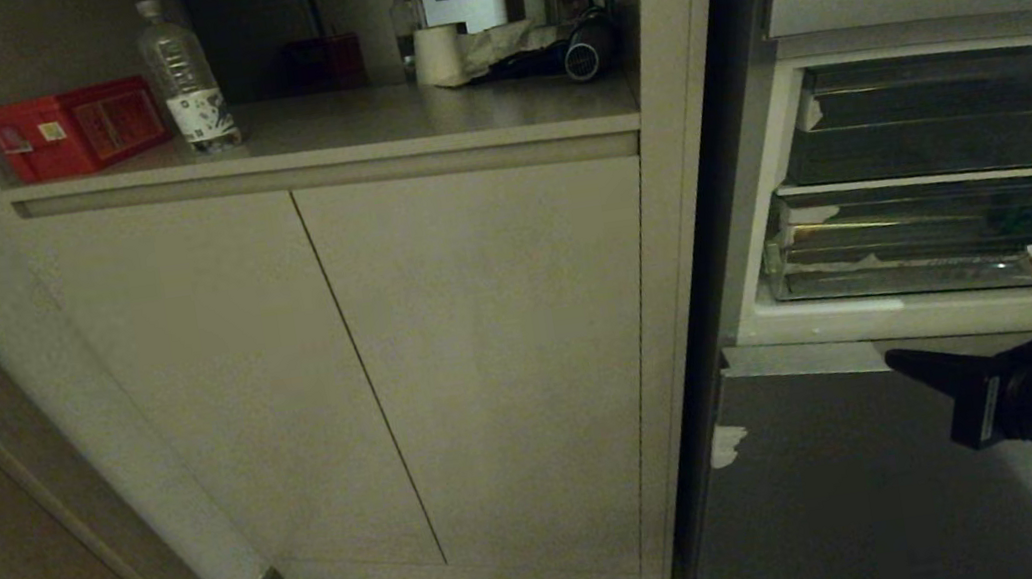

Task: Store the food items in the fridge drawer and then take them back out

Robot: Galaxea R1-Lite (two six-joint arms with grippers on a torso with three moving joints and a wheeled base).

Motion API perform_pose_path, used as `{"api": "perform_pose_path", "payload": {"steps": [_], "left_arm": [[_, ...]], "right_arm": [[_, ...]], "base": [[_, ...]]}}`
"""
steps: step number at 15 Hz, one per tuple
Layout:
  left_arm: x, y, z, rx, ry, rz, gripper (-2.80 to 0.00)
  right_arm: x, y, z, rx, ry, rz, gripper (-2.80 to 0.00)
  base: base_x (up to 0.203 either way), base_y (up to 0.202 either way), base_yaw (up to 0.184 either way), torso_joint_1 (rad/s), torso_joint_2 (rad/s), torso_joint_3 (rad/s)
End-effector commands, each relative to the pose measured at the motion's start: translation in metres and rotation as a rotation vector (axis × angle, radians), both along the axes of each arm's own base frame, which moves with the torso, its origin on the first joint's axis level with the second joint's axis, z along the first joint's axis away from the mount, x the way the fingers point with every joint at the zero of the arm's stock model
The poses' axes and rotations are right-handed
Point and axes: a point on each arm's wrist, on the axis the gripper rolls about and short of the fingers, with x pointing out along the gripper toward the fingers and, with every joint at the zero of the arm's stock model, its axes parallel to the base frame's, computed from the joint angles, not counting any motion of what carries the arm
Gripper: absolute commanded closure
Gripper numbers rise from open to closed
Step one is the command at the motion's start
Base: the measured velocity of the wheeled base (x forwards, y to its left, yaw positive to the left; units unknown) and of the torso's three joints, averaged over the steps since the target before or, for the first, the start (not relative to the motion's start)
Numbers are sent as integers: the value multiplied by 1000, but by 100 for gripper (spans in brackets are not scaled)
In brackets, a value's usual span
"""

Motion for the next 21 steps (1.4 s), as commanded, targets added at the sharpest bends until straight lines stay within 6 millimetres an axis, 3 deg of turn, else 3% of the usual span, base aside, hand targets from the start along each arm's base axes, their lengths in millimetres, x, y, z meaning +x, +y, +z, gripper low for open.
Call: {"api": "perform_pose_path", "payload": {"steps": [1,2,3,9,17,21], "left_arm": [[0,0,0,0,1,0,0],[0,0,0,0,1,0,0],[0,0,0,0,1,0,0],[0,0,0,0,1,0,0],[0,0,0,0,1,0,0],[0,0,0,0,1,0,0]], "right_arm": [[10,2,-4,-6,22,4,0],[13,3,-7,-8,33,5,0],[18,4,-8,-6,34,5,-280],[60,19,-30,-15,8,-14,-280],[127,26,-43,-43,-210,-290,-280],[143,26,-50,-46,-267,-373,-280]], "base": [[0,0,0,0,0,0],[0,0,0,0,0,0],[0,0,0,0,0,0],[0,0,0,0,0,0],[0,0,0,0,0,0],[0,0,0,0,0,0]]}}
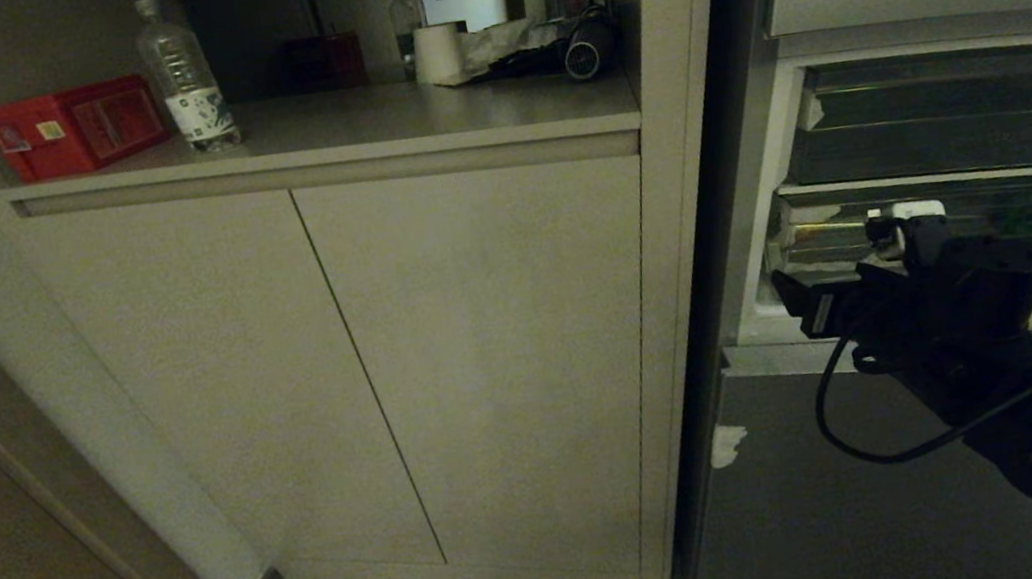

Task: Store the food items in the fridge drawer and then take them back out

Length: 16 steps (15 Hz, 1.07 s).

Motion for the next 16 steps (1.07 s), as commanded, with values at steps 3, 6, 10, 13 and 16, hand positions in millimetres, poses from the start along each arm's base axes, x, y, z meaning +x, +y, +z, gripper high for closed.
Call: {"api": "perform_pose_path", "payload": {"steps": [3,6,10,13,16], "left_arm": [[0,0,0,0,1,0,0],[0,0,0,0,1,0,0],[0,0,0,0,1,0,0],[0,0,0,0,1,0,0],[0,0,0,0,1,0,0]], "right_arm": [[17,-10,-14,0,1,-53,-280],[29,-14,-21,2,-16,-69,-280],[47,-15,-22,-4,-51,-74,-280],[62,-13,-25,-6,-74,-69,-280],[72,-12,-28,-5,-89,-69,-280]], "base": [[0,0,0,0,0,0],[0,0,0,0,0,0],[0,0,0,0,0,0],[0,0,0,0,0,0],[0,0,0,0,0,0]]}}
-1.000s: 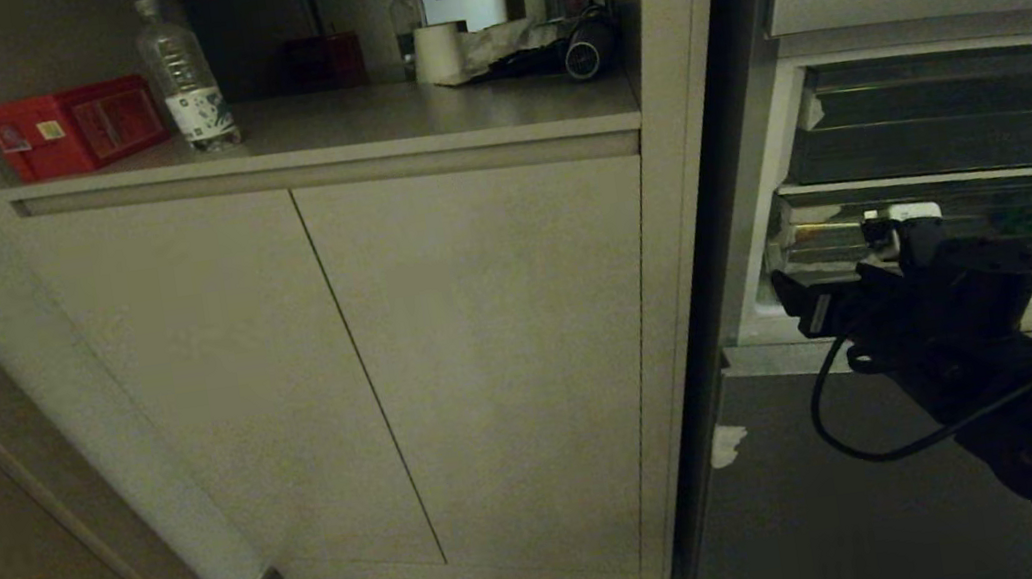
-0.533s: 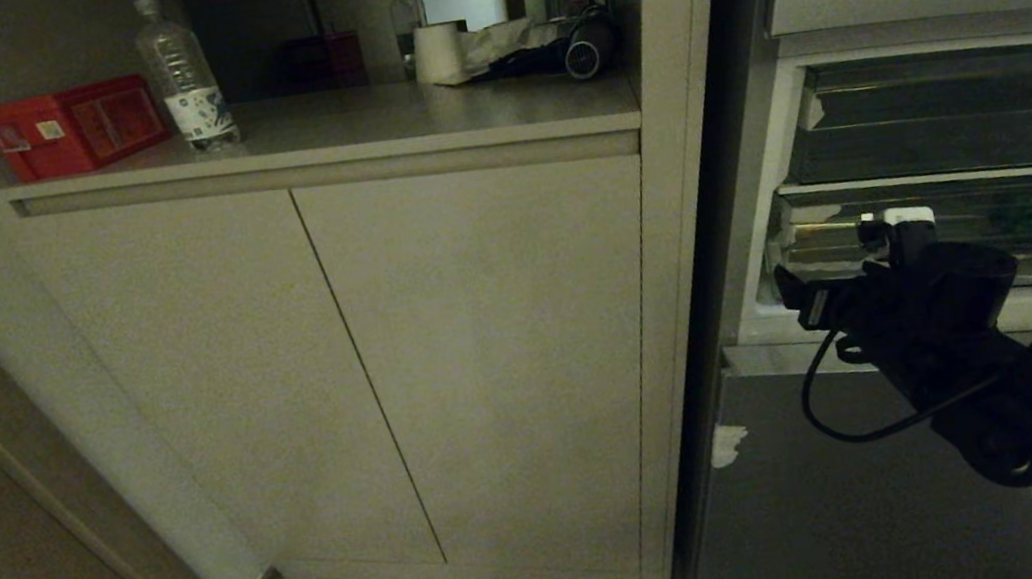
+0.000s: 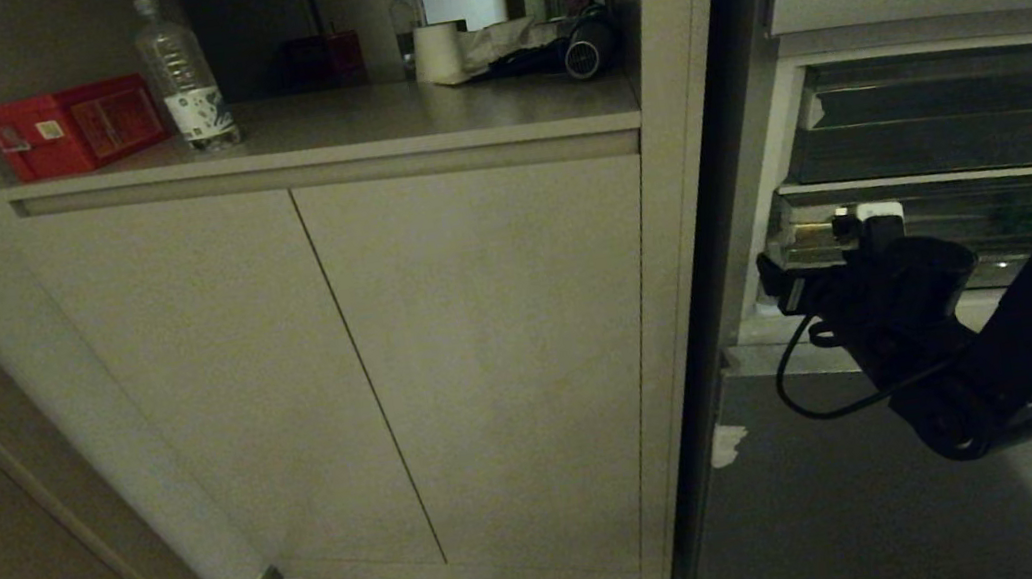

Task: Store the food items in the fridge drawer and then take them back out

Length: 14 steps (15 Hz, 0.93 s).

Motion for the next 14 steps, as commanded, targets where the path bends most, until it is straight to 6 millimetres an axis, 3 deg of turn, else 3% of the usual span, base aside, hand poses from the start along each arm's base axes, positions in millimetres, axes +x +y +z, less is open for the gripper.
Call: {"api": "perform_pose_path", "payload": {"steps": [1,14], "left_arm": [[0,0,0,0,1,0,0],[0,0,0,0,1,0,0]], "right_arm": [[10,1,-4,3,-18,-2,-280],[15,-17,14,-17,-75,-45,-280]], "base": [[0,0,0,0,0,0],[0,0,0,0,0,0]]}}
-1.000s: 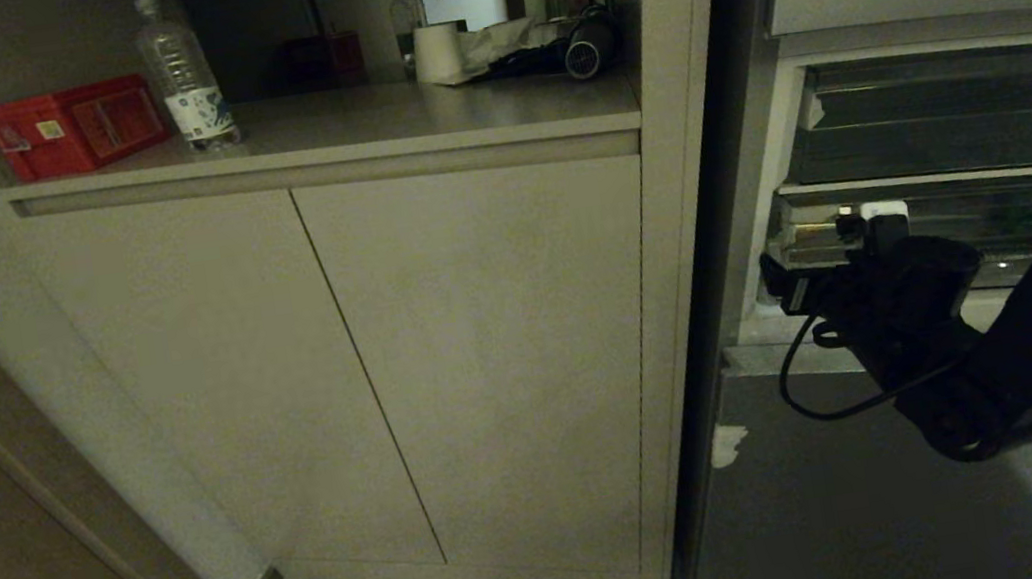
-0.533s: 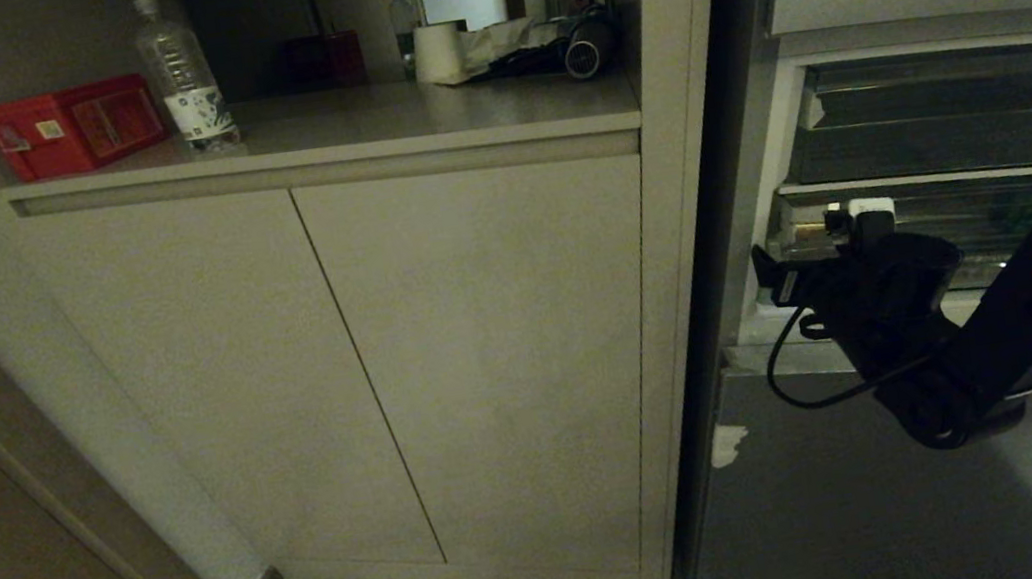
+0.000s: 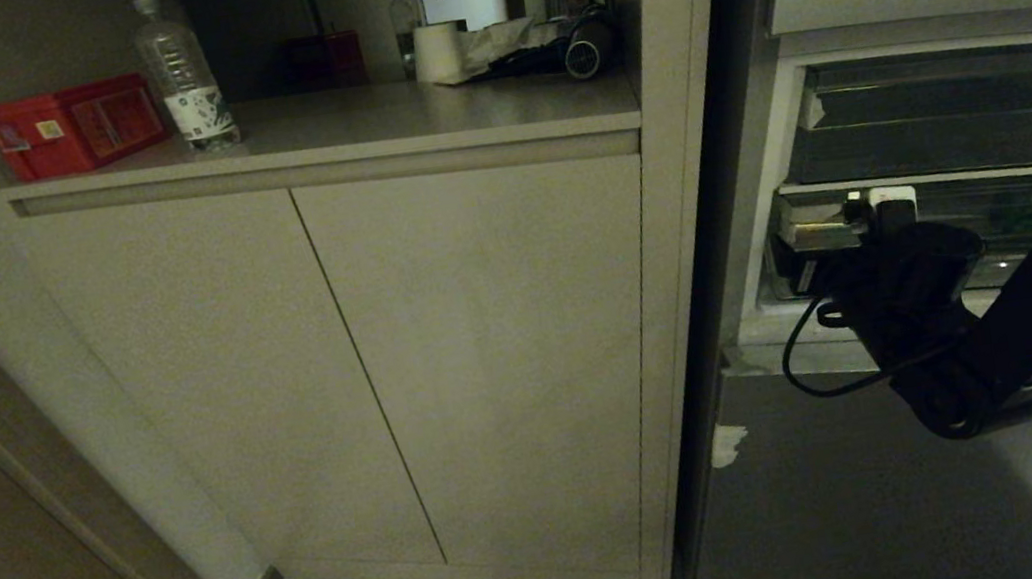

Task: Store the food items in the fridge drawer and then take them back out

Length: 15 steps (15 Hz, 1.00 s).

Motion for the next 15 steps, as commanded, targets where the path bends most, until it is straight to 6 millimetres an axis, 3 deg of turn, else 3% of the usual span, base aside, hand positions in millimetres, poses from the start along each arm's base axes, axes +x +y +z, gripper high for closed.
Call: {"api": "perform_pose_path", "payload": {"steps": [1,15], "left_arm": [[0,0,0,0,1,0,0],[0,0,0,0,1,0,0]], "right_arm": [[1,-1,8,3,-33,1,-280],[-1,3,5,1,-16,18,-280]], "base": [[0,0,0,0,0,0],[0,0,0,0,0,0]]}}
